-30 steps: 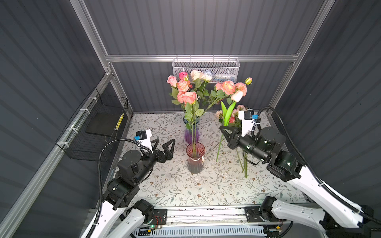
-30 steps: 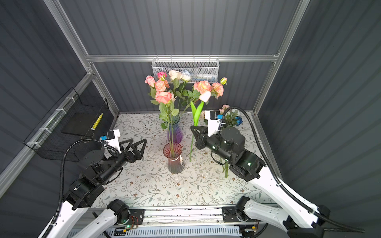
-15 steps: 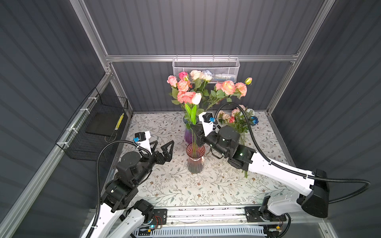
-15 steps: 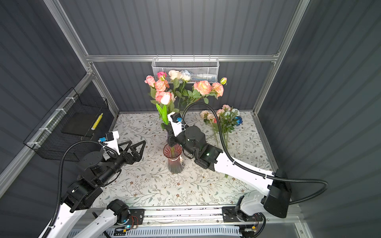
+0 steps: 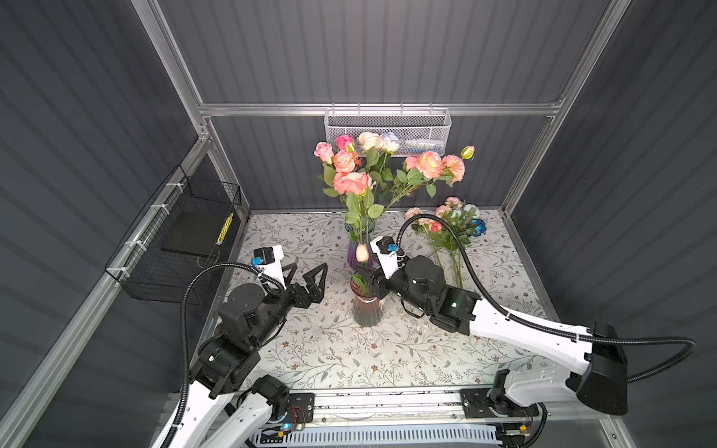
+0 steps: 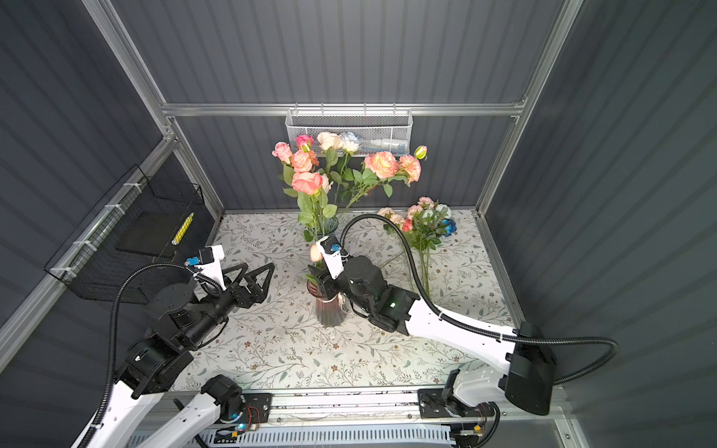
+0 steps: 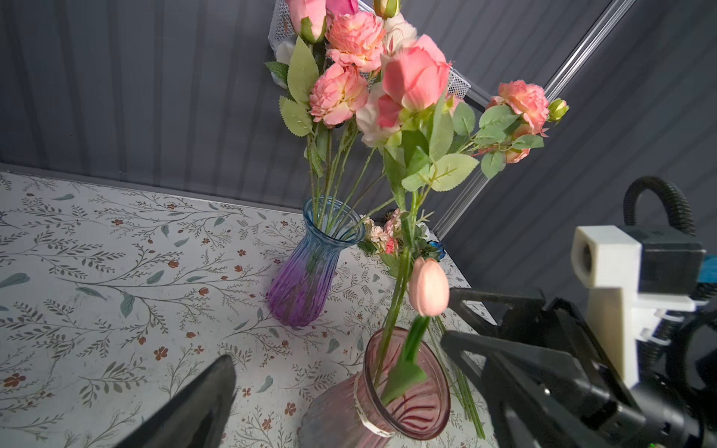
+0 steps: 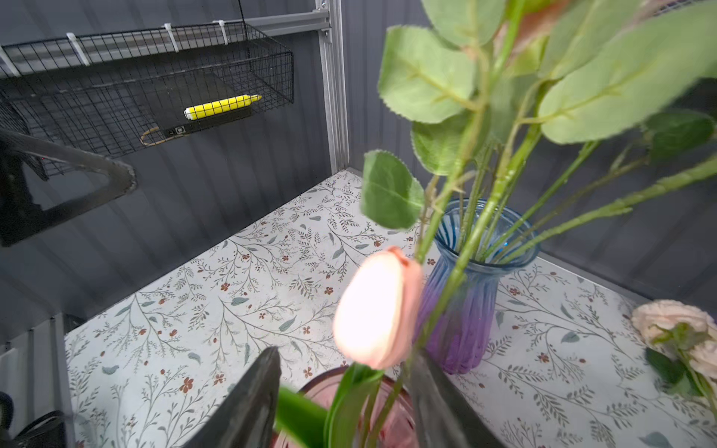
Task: Arrange the flowers into the vase
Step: 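Lower the tulip stem into the pink vase and open the right gripper, then move the right gripper back to the pile and grasp a stem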
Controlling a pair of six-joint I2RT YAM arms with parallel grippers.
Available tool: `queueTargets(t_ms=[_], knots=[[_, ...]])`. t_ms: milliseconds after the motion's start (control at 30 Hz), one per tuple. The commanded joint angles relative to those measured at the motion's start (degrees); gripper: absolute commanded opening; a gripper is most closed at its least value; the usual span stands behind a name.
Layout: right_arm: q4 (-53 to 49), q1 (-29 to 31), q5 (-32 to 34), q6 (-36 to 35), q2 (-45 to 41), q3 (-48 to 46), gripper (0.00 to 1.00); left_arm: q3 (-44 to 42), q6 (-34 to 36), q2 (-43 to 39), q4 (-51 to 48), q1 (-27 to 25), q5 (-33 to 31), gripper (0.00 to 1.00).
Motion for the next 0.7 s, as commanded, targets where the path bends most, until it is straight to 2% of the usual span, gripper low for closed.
queueTargets(t_ms=[0, 167, 333, 433, 567, 667], knots=[[-2.3, 0.2, 0.6, 2.8, -5.1, -1.3, 0.6, 2.2, 1.7, 0.7, 1.8, -0.2, 0.1, 1.0], [-6.1, 0.2, 2.5, 6.3, -14.0, -5.8, 0.63, 2.0, 1.7, 0.7, 2.2, -0.1, 0.0, 1.0], [-11.6, 0.1, 9.4, 10.5, -21.6, -10.1, 0.66, 1.5, 1.7, 0.6, 2.3, -0.2, -0.5, 1.0], [-18.5, -3.7, 12.1, 17.1, -22.5, -10.5, 0.66, 1.5, 1.7, 0.7, 2.2, -0.2, -0.7, 1.0], [-23.3, -17.0, 1.9, 28.2, -20.6, -12.5, 0.63, 1.3, 1.5, 1.0, 2.3, -0.2, -0.7, 1.0], [-25.2, -26.0, -5.4, 33.3, -15.8, -12.8, 0.59, 1.2, 1.2, 1.1, 1.9, -0.1, -0.6, 1.0]])
